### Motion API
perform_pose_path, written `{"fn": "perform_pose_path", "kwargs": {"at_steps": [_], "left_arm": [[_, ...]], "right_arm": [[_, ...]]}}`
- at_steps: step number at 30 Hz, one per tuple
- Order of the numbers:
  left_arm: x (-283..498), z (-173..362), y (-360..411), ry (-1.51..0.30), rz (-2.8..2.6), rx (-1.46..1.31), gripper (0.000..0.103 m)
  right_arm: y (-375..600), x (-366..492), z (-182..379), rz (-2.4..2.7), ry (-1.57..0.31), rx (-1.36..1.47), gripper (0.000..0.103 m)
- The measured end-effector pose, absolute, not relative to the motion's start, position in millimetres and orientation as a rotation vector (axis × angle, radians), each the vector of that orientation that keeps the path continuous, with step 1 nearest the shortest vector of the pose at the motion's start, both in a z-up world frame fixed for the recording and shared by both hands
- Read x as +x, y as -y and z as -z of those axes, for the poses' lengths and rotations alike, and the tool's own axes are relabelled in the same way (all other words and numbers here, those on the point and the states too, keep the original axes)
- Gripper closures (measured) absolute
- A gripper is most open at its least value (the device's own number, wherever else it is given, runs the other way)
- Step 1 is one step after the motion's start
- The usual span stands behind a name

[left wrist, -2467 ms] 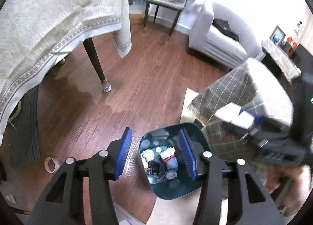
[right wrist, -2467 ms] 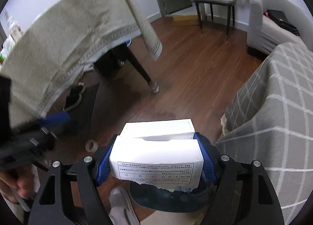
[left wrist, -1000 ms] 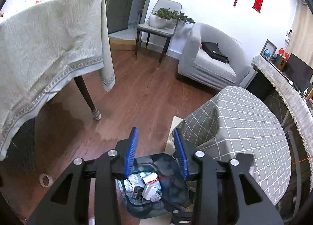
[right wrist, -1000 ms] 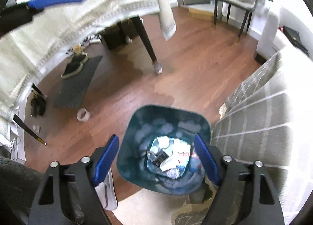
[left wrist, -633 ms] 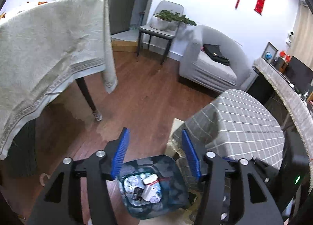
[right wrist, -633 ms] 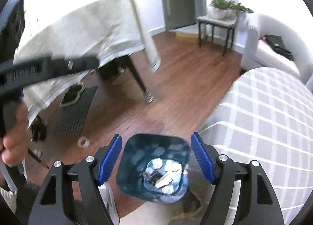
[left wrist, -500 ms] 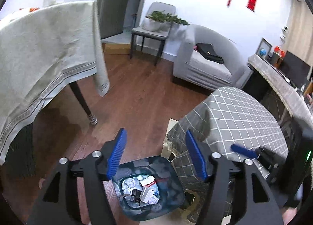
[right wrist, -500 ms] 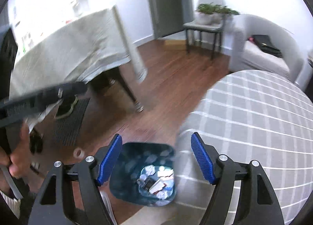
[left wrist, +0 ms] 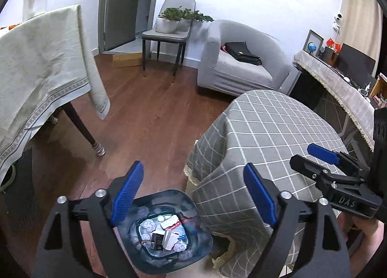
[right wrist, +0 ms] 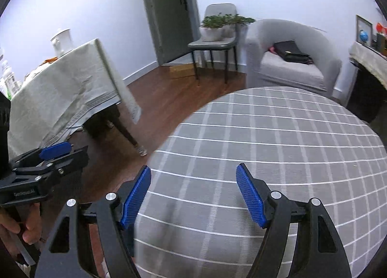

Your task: Collect trash

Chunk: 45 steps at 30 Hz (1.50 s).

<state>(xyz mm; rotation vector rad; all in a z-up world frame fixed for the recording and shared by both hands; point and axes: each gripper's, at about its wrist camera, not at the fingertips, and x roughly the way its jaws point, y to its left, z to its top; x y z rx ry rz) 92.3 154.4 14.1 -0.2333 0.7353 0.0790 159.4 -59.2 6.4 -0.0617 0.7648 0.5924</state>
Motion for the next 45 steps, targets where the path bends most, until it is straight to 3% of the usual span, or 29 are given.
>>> {"fn": "perform_pose_path", "kwargs": {"at_steps": [12,33,45], "left_arm": [[114.9,-2.0,-90.6,-0.704,-0.028,-0.185,0.009],[135.7,15.3,-43.4,-0.761,-0.012,-0.09,0.006],[95.7,-7.7,-36.1,-0.656,0.007,-0.028,0.005]], "right_arm": [[123.4,168.9,0.6,-0.454,-0.772,-0.093,0.027],[190.7,177.7,7.1,-0.358,-0.79,-0.058,0.023],[202.6,116.7,-38.8,-0.385,-0.655,-0.065,0.02]]}}
